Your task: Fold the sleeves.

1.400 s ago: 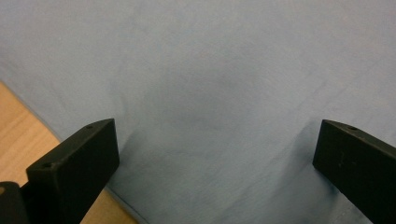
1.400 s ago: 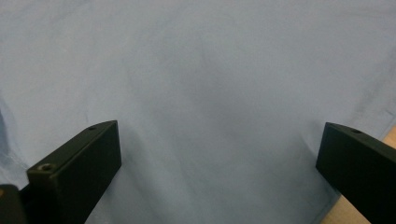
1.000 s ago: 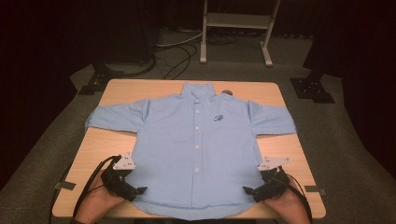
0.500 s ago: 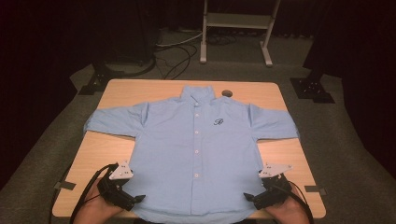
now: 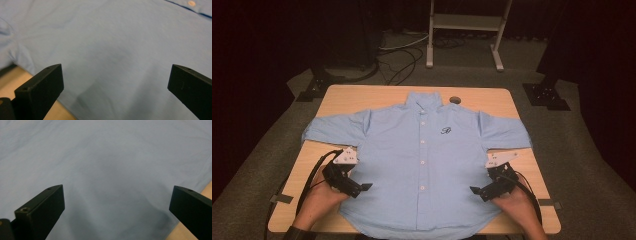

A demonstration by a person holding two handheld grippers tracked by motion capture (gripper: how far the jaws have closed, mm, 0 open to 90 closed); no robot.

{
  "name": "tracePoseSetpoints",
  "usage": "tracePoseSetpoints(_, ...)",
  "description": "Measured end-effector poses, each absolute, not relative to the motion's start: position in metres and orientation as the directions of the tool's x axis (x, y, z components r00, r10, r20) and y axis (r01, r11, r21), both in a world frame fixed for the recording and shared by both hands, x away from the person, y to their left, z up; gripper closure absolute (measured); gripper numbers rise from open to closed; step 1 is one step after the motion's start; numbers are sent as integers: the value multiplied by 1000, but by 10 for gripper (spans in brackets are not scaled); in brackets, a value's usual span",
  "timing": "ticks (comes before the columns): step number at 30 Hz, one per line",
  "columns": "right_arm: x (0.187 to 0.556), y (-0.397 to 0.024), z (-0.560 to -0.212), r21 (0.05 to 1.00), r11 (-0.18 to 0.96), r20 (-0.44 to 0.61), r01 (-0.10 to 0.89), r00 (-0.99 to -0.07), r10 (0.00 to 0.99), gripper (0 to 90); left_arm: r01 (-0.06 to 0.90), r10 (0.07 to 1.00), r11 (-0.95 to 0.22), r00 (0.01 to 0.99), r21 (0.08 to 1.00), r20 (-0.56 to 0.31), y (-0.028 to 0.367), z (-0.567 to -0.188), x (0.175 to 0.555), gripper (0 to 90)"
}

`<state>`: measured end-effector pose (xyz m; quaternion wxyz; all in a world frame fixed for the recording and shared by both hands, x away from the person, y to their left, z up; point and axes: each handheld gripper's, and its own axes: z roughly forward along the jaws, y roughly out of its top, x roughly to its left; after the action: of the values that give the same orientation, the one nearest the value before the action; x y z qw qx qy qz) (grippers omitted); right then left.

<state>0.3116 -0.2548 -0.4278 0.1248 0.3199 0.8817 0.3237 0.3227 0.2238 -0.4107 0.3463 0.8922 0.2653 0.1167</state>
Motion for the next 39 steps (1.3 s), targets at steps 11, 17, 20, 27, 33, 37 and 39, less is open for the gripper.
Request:
tracePoseSetpoints(11,365,-254,-423,653,576,-15,491,-752,659,0,414,564,-606,826,679,1,229,-405,376,0)
tracePoseSetpoints(17,388,-257,-425,671,551,-11,497,-736,677,0,425,574,-613,819,667,7,227,-408,403,0)
tracePoseSetpoints(20,396,-261,-433,654,546,-3,523,-720,694,0,436,579,-616,815,656,2,226,-415,411,0)
tracePoseSetpoints(27,398,-263,-441,643,549,2,534,-718,696,0,458,577,-623,816,634,-23,225,-433,418,0)
tracePoseSetpoints(33,397,-263,-441,647,546,1,533,-715,699,0,451,583,-626,813,636,-3,224,-434,415,0)
tracePoseSetpoints(37,397,-263,-441,649,543,0,532,-714,700,0,449,584,-630,812,633,5,223,-434,414,0)
tracePoseSetpoints(39,396,-263,-442,653,541,0,531,-714,700,0,454,586,-632,810,627,4,223,-434,413,0)
